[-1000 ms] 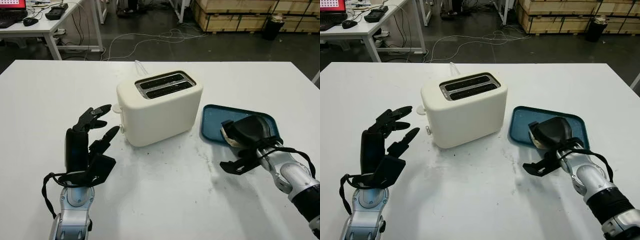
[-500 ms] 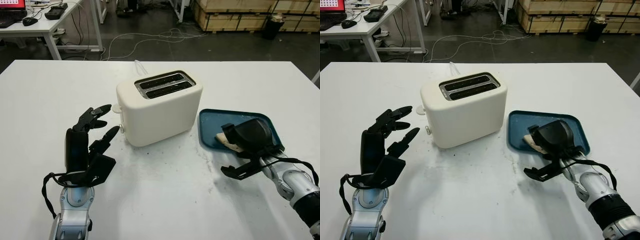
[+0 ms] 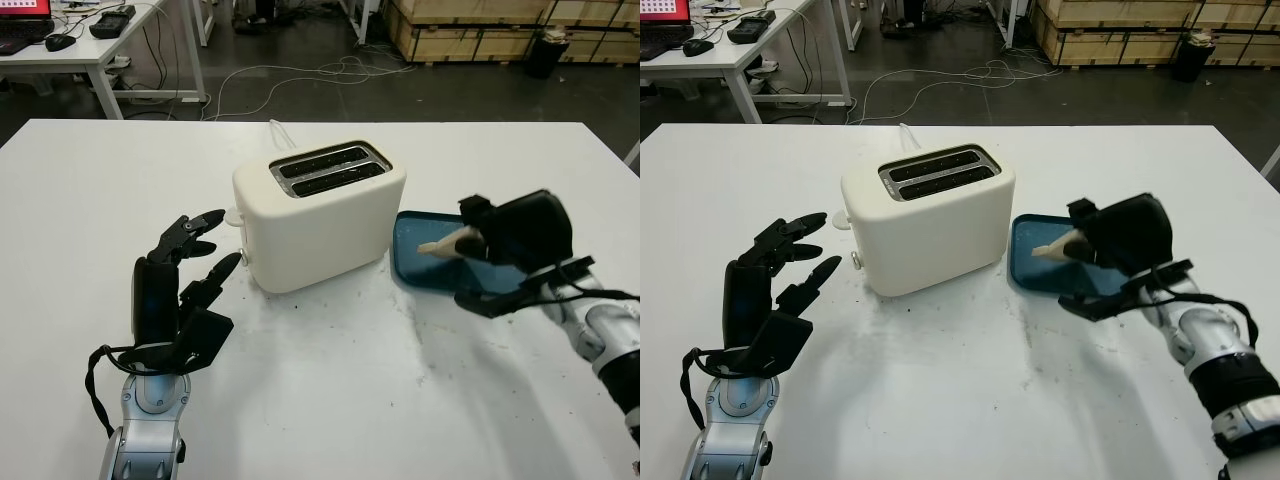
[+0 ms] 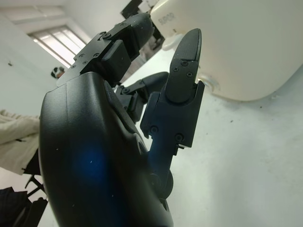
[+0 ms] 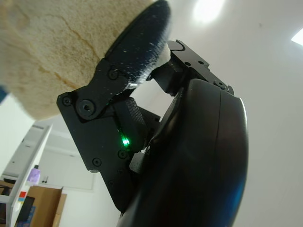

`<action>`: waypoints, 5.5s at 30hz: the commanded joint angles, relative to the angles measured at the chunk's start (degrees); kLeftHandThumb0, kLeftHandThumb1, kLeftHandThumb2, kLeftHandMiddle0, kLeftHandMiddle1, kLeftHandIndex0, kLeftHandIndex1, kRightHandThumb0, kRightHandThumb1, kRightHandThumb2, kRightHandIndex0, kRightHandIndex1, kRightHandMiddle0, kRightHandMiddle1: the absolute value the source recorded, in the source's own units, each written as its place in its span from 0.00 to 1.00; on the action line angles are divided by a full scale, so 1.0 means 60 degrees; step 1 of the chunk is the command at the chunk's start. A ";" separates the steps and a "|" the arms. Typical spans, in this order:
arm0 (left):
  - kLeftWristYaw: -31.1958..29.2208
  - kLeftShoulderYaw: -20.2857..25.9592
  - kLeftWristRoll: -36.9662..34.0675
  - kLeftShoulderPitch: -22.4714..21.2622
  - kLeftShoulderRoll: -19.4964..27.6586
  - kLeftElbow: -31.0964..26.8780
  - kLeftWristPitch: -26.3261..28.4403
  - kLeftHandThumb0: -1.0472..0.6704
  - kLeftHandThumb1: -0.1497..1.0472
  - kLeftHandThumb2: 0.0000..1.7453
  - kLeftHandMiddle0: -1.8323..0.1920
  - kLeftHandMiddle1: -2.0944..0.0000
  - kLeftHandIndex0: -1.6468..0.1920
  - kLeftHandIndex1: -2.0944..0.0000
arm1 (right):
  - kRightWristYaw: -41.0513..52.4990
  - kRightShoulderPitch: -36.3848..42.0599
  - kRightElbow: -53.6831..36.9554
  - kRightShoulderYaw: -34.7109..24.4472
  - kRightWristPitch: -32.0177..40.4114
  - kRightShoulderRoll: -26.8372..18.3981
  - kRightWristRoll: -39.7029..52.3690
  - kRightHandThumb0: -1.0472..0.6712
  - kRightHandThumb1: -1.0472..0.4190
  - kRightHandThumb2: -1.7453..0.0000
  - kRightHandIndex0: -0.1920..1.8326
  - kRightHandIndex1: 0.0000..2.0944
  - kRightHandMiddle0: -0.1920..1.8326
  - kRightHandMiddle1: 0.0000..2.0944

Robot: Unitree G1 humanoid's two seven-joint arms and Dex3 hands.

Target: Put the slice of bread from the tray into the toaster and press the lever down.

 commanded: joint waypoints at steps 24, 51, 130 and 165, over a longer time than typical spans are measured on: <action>0.0041 0.0009 0.0070 0.0044 -0.0035 -0.0080 0.0066 0.38 0.89 0.05 0.68 0.49 0.56 0.80 | 0.3677 -0.5154 0.5940 -0.1681 -0.5089 0.0489 0.5174 0.05 0.09 0.52 0.87 0.83 0.87 0.83; 0.0070 0.0026 0.0067 0.0030 -0.0077 -0.0031 0.0041 0.38 0.89 0.05 0.69 0.49 0.57 0.80 | 0.8541 -0.8672 0.6218 -0.2354 -0.4447 0.2753 0.7264 0.28 0.09 0.82 0.71 0.83 0.62 0.83; 0.0030 -0.0026 0.0031 0.0102 -0.0124 0.0011 0.0024 0.39 0.89 0.06 0.70 0.48 0.59 0.77 | 0.7004 -0.7124 0.5887 -0.1760 -0.5599 0.2920 0.6690 0.21 0.24 1.00 0.29 0.21 0.39 0.02; 0.0090 0.0590 0.0318 -0.0505 0.0712 0.0025 -0.0269 0.40 0.89 0.04 0.67 0.49 0.56 0.79 | 0.5756 0.3922 -0.3633 -0.5093 -0.2518 0.5234 1.0567 0.46 0.14 1.00 0.69 0.08 0.67 0.01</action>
